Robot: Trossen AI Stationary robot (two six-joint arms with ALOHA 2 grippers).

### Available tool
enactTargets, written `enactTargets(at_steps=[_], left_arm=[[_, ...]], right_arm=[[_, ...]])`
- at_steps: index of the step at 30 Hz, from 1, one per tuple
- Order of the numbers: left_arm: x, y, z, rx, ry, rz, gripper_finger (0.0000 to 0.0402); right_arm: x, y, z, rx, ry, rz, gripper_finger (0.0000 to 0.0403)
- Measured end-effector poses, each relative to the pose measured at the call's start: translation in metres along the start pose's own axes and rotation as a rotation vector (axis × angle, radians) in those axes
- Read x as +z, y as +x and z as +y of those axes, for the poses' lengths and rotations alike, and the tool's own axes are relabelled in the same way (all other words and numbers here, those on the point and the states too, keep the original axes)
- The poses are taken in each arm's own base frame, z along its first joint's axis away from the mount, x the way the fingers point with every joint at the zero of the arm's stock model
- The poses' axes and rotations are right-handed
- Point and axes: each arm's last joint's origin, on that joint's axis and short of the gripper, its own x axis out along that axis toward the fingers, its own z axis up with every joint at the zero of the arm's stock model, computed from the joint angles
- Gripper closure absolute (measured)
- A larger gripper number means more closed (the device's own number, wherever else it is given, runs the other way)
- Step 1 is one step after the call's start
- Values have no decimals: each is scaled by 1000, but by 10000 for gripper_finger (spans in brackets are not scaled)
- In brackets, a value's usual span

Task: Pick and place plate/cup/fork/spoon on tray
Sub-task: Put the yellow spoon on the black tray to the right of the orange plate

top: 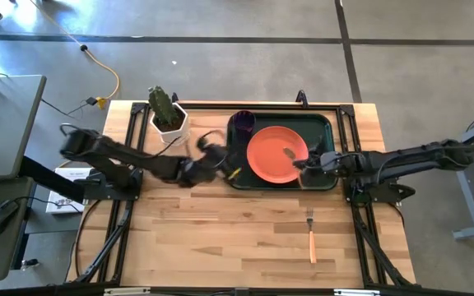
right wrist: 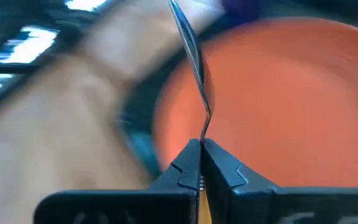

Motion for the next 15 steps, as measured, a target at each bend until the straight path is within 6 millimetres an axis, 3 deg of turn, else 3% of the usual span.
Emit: enactTargets(at_steps=[4, 9, 15], left_arm=[[-38, -32, 22, 19, 1, 12, 267], [-89, -58, 49, 14, -49, 50, 275], [-117, -74, 62, -13, -107, 61, 285]], right_arm=[[-4, -2, -21, -226, 74, 17, 403], [1, -3, -34, -324, 104, -7, 403], [4, -5, -62, -551, 167, 11, 403]])
